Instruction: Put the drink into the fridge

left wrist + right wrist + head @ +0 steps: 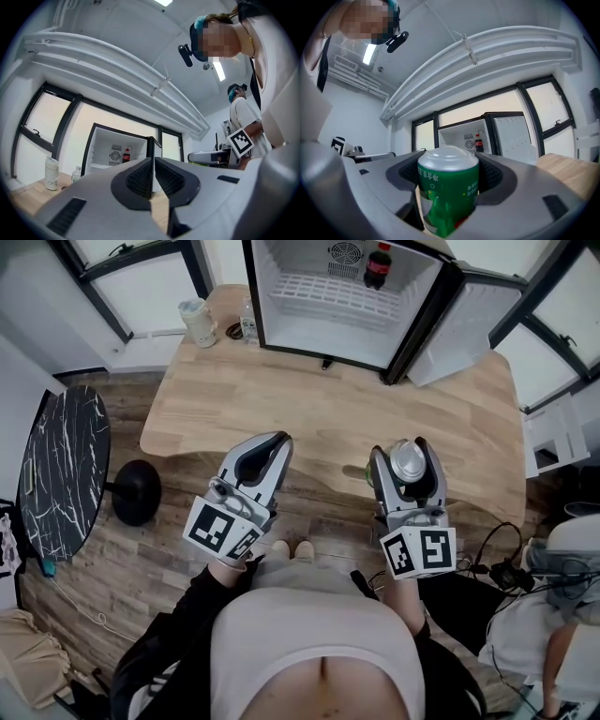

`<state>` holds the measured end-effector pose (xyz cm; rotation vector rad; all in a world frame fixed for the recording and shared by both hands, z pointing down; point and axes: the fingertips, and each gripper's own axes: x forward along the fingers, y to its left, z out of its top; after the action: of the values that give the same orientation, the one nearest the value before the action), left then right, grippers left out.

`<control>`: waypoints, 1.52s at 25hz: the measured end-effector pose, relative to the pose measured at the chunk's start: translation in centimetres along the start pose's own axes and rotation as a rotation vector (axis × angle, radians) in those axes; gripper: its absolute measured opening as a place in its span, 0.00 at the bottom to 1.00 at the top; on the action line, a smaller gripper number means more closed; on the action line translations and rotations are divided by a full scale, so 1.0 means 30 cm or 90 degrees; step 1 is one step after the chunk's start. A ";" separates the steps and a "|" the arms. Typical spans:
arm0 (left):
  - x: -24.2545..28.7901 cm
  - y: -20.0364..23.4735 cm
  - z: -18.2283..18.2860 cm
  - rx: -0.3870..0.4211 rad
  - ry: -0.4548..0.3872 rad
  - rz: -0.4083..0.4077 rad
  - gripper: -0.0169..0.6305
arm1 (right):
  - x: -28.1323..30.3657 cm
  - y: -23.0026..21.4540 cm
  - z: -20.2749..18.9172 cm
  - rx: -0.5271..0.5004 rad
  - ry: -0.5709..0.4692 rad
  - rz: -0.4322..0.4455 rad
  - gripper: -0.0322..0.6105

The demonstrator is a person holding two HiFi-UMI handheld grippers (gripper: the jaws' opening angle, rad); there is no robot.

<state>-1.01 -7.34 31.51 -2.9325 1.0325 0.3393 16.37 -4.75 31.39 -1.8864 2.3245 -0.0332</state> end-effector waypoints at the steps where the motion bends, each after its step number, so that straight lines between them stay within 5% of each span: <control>1: 0.004 -0.004 -0.001 0.001 0.000 0.000 0.07 | -0.003 -0.003 0.004 -0.006 -0.001 0.000 0.59; 19: 0.061 0.059 -0.034 0.012 0.011 0.017 0.07 | 0.100 -0.012 -0.036 -0.005 0.012 0.027 0.59; 38: 0.450 0.481 -0.069 0.005 0.008 -0.037 0.07 | 0.625 -0.130 -0.049 -0.012 -0.004 -0.014 0.59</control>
<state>0.68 -27.15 31.56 -2.9545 0.9449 0.3159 16.22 -23.96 31.38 -1.9174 2.3079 -0.0080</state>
